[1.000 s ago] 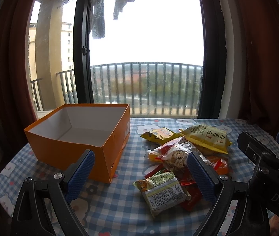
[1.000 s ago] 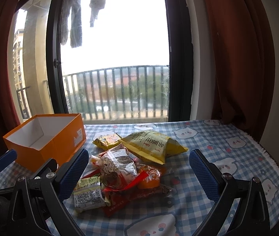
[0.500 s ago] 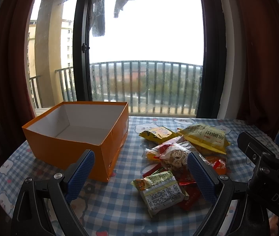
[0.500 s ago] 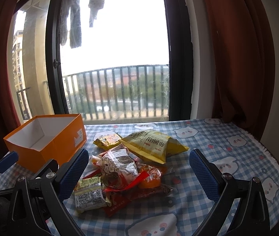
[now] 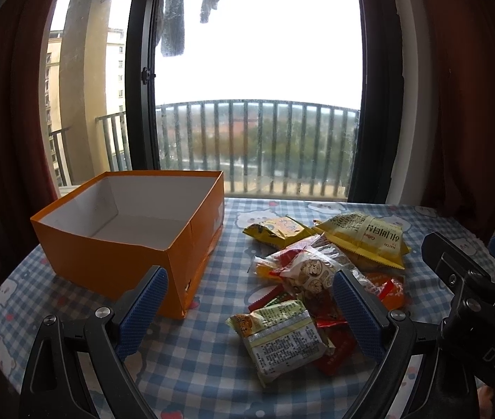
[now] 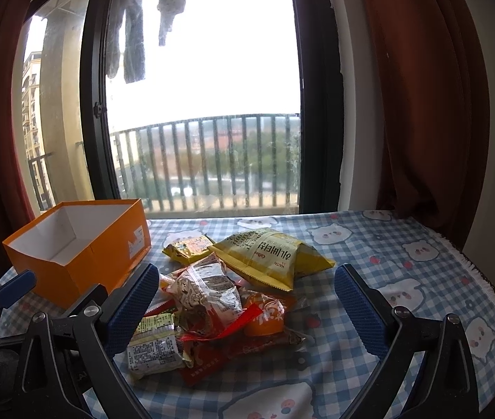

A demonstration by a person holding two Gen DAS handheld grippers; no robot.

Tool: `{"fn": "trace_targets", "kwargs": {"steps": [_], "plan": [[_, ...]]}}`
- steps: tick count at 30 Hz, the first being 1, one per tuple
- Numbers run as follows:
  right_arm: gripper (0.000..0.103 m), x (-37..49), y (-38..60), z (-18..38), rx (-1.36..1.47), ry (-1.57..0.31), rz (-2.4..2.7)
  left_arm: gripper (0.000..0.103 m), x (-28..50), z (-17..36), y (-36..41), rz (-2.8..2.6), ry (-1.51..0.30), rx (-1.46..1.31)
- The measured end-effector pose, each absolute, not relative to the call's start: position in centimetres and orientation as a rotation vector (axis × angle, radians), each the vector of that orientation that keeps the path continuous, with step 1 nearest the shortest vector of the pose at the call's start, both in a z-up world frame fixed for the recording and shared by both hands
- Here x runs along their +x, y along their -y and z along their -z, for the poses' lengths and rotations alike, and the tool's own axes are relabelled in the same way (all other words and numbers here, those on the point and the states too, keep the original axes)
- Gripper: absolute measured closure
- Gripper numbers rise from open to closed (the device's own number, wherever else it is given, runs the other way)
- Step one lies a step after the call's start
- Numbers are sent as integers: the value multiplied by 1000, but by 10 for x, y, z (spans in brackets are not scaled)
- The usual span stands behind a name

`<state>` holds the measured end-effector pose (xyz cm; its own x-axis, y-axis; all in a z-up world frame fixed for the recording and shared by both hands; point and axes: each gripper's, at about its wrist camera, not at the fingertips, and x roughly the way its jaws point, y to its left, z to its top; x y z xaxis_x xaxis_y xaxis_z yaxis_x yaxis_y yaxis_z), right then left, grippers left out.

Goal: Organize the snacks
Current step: 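Move both tools down toward the snack pile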

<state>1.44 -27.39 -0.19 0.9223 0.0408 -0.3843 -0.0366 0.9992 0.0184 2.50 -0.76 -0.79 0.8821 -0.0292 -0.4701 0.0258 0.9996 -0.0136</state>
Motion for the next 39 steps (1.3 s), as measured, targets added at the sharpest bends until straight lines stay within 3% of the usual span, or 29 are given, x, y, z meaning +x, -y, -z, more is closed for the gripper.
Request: {"fn": "trace_targets", "kwargs": {"steps": [39], "plan": [[9,94,282,103,73,-698,-121,6,98,106,31,48,-791,34]]}}
